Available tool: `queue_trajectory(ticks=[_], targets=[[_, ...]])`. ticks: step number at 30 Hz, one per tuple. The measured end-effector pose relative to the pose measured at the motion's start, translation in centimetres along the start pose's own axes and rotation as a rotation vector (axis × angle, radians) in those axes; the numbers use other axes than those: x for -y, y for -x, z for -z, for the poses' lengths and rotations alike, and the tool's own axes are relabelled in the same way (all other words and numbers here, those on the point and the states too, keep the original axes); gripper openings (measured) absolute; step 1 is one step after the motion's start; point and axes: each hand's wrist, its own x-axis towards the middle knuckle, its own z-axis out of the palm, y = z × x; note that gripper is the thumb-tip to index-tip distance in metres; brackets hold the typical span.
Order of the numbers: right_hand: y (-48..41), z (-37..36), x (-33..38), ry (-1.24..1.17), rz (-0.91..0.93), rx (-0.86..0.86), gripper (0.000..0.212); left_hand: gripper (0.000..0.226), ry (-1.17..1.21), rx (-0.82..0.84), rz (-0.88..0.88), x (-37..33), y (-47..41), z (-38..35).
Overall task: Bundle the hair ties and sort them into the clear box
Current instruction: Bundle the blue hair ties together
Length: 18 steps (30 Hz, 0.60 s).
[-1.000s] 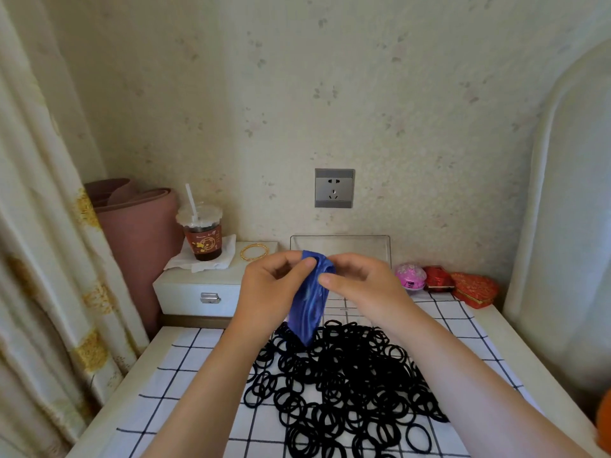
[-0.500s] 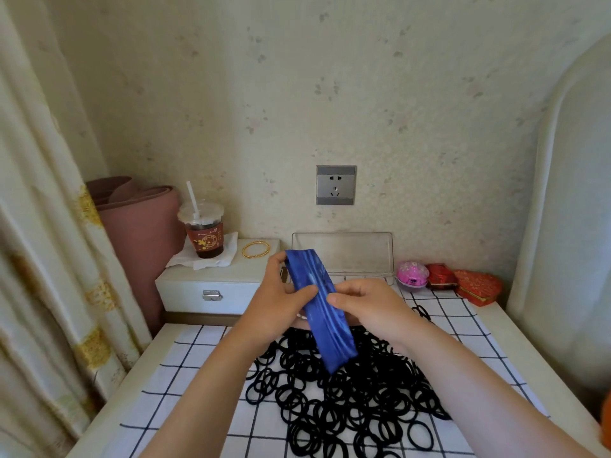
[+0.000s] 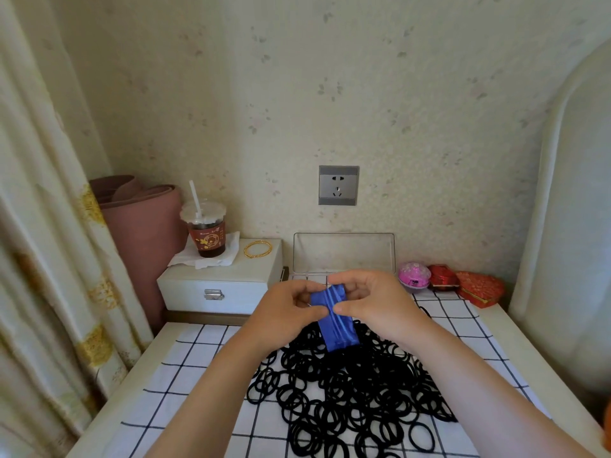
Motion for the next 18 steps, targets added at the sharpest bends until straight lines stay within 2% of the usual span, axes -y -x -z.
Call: queue_trajectory(ticks=[3, 6, 8, 11, 14, 16, 18], targets=[[-0.09, -0.16, -0.32, 0.139, 0.039, -0.041, 0.033, 0.012, -0.087, 0.0, -0.029, 0.19, -0.23, -0.12], [-0.26, 0.03, -0.64, 0.254, 0.097, -0.048, 0.021, 0.014, -0.162, -0.016, -0.042, -0.03, -0.23, -0.06], [-0.26, 0.31, -0.61, 0.275, 0.081, -0.048, 0.017, 0.014, -0.131, -0.005, -0.033, 0.03, -0.34, 0.01], [-0.08, 0.41, -0.4, 0.086, 0.015, -0.011, 0.007, 0.019, 0.031, 0.039, -0.007, -0.07, -0.31, 0.06], [0.24, 0.27, -0.33, -0.11, -0.045, 0.075, 0.012, 0.02, 0.167, 0.016, -0.006, -0.33, -0.15, -0.23], [0.32, 0.4, -0.43, -0.117, -0.074, 0.114, 0.016, 0.02, 0.228, -0.016, -0.009, -0.5, -0.17, -0.38], [0.2, 0.57, -0.63, -0.123, -0.092, 0.082, 0.014, 0.02, 0.279, -0.018, -0.002, -0.52, -0.31, -0.32]])
